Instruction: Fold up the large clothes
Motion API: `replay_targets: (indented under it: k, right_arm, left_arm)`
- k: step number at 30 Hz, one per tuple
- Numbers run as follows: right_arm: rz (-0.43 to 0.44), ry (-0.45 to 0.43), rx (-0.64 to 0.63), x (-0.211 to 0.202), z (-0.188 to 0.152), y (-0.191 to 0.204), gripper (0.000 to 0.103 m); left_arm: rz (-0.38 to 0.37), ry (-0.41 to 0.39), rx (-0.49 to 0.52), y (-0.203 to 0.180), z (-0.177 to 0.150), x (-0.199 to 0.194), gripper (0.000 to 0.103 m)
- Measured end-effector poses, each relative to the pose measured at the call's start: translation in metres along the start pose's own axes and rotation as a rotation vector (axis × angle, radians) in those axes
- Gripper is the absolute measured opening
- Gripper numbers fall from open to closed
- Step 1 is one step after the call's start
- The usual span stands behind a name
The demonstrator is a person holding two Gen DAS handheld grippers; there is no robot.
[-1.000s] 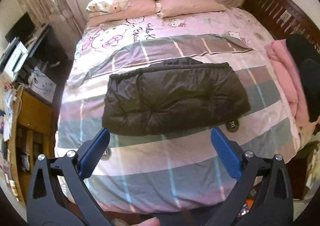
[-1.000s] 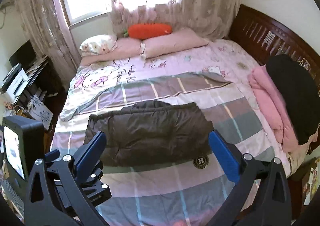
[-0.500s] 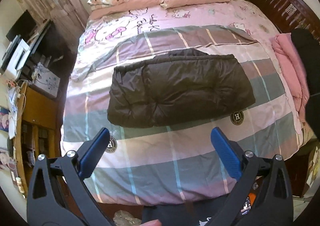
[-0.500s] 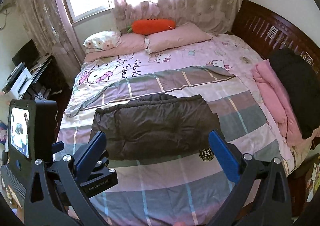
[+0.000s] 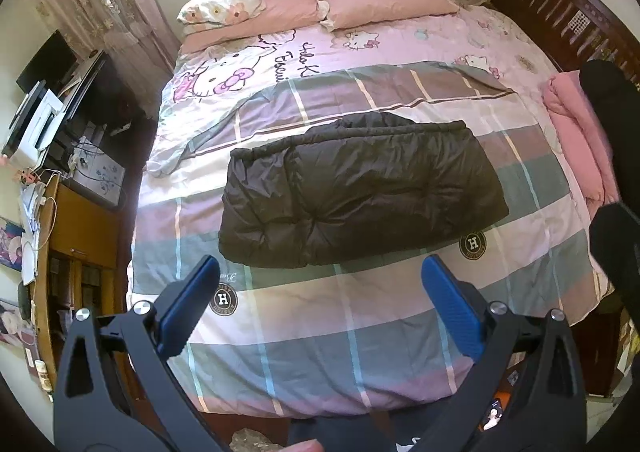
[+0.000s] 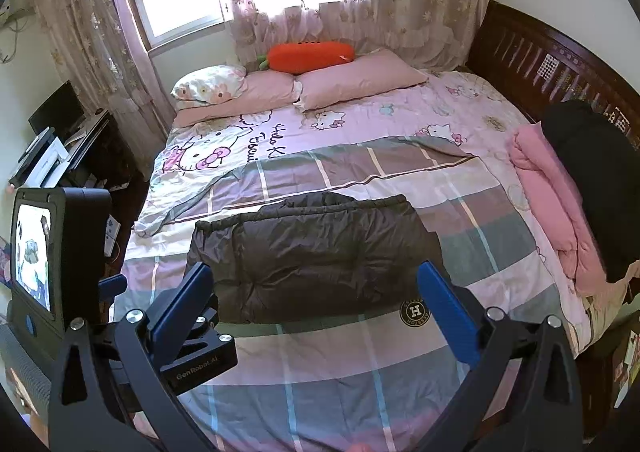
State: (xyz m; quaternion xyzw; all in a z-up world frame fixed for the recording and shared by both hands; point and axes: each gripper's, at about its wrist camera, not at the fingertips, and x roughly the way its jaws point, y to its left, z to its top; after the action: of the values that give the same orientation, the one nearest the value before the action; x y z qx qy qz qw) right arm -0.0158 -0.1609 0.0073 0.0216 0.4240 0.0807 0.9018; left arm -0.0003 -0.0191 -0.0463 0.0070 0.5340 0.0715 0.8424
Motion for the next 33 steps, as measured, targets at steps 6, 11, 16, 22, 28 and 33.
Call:
replay_targets:
  k: [6,11,16,22,28,33]
  right_arm:
    - [-0.008,-0.003,-0.006,-0.001,0.002,0.0,0.102]
    - [-0.012,-0.007,-0.009,-0.001,0.003,0.0,0.102]
    - [-0.017,-0.012,-0.014,-0.003,0.001,0.0,0.102]
    - [-0.028,-0.018,-0.025,-0.007,-0.001,0.004,0.102]
    - [-0.032,-0.019,-0.024,-0.009,-0.001,0.006,0.102]
    - [-0.028,-0.014,-0.022,-0.009,-0.001,0.004,0.102]
  left_arm:
    - [0.0,0.002,0.0,0.0,0.0,-0.001,0.101]
    - [-0.003,0.0,0.003,-0.002,-0.002,0.0,0.101]
    - [-0.015,0.003,-0.006,-0.003,-0.005,0.0,0.101]
    - [-0.025,0.026,-0.024,0.0,-0.008,0.004,0.101]
    - [0.003,0.016,-0.01,0.001,-0.01,0.003,0.101]
    - [0.007,0.013,-0.006,0.002,-0.009,0.001,0.101]
